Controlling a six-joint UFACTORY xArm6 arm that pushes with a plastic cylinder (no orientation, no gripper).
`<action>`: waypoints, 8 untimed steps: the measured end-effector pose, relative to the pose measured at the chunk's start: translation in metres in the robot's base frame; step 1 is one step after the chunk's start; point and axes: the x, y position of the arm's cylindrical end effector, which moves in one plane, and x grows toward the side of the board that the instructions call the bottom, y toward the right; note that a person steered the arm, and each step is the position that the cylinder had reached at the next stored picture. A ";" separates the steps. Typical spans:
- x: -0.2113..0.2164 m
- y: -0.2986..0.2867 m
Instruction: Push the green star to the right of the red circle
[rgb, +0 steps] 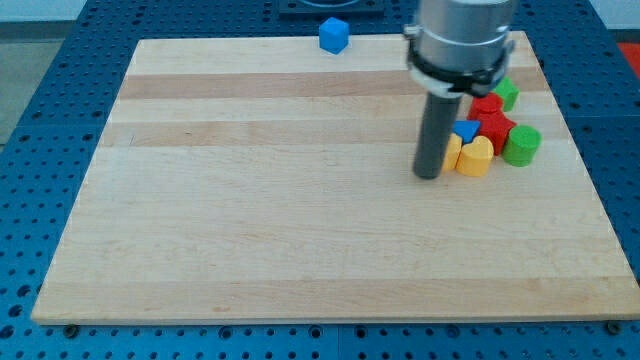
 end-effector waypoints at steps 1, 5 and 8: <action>-0.026 0.010; -0.161 -0.019; -0.226 0.164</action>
